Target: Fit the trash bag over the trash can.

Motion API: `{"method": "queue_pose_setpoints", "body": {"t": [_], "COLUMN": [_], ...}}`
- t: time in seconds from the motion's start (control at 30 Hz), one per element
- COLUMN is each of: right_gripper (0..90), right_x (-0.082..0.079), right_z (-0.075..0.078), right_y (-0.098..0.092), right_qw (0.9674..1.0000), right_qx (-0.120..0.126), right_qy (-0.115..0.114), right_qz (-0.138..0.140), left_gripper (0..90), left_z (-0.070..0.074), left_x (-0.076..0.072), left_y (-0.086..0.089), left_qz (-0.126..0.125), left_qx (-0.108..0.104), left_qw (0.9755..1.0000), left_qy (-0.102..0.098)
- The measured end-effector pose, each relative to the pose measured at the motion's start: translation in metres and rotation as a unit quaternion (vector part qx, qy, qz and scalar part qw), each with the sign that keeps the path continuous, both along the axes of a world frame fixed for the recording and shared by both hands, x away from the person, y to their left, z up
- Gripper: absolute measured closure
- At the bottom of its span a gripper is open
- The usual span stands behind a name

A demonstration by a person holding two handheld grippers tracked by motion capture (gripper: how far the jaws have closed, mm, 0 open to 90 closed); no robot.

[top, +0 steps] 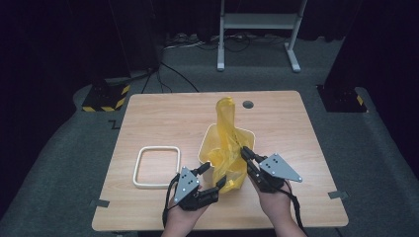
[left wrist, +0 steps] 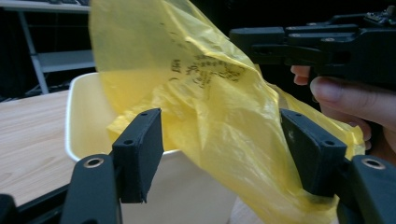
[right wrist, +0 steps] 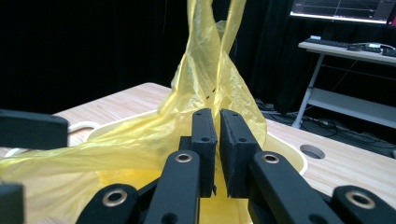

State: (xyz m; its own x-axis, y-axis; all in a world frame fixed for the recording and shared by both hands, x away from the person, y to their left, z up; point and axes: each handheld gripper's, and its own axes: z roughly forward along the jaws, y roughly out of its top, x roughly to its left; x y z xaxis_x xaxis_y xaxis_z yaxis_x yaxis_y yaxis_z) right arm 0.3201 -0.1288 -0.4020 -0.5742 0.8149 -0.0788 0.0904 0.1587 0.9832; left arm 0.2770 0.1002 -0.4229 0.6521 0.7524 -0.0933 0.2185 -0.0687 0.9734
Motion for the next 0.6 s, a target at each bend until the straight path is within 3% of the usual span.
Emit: {"method": "queue_pose_setpoints", "body": {"t": [0.13, 0.27, 0.3, 0.4, 0.47, 0.5, 0.6], "right_gripper": [86.4, 87.3, 87.4, 87.6, 87.8, 88.0, 88.3], "right_x": [-0.003, -0.004, -0.005, -0.006, -0.007, -0.008, -0.009], "right_z": [0.002, 0.002, 0.001, -0.001, -0.002, -0.002, -0.004], "right_y": [0.004, 0.008, 0.009, 0.011, 0.011, 0.011, 0.010], "right_qw": [0.9999, 0.9997, 0.9995, 0.9995, 0.9995, 0.9995, 0.9995], "right_qx": [-0.004, -0.008, -0.009, -0.010, -0.010, -0.009, -0.011], "right_qy": [-0.003, -0.004, -0.004, -0.006, -0.005, -0.005, -0.005], "right_qz": [0.011, 0.024, 0.028, 0.028, 0.029, 0.029, 0.029], "left_gripper": [27.8, 27.2, 31.1, 39.2, 46.6, 51.5, 66.9], "left_z": [0.006, 0.019, 0.023, 0.026, 0.026, 0.026, 0.024], "left_x": [0.000, 0.002, 0.006, 0.012, 0.025, 0.025, 0.036], "left_y": [-0.004, -0.005, -0.003, -0.003, -0.007, -0.007, -0.011], "left_qz": [-0.005, -0.006, -0.002, -0.002, -0.005, -0.005, -0.010], "left_qx": [0.008, -0.001, -0.009, -0.005, 0.019, 0.019, 0.052], "left_qw": [0.9999, 0.9999, 0.9999, 0.9999, 0.9998, 0.9998, 0.9980], "left_qy": [-0.007, -0.015, -0.014, -0.011, 0.009, 0.009, 0.033]}}
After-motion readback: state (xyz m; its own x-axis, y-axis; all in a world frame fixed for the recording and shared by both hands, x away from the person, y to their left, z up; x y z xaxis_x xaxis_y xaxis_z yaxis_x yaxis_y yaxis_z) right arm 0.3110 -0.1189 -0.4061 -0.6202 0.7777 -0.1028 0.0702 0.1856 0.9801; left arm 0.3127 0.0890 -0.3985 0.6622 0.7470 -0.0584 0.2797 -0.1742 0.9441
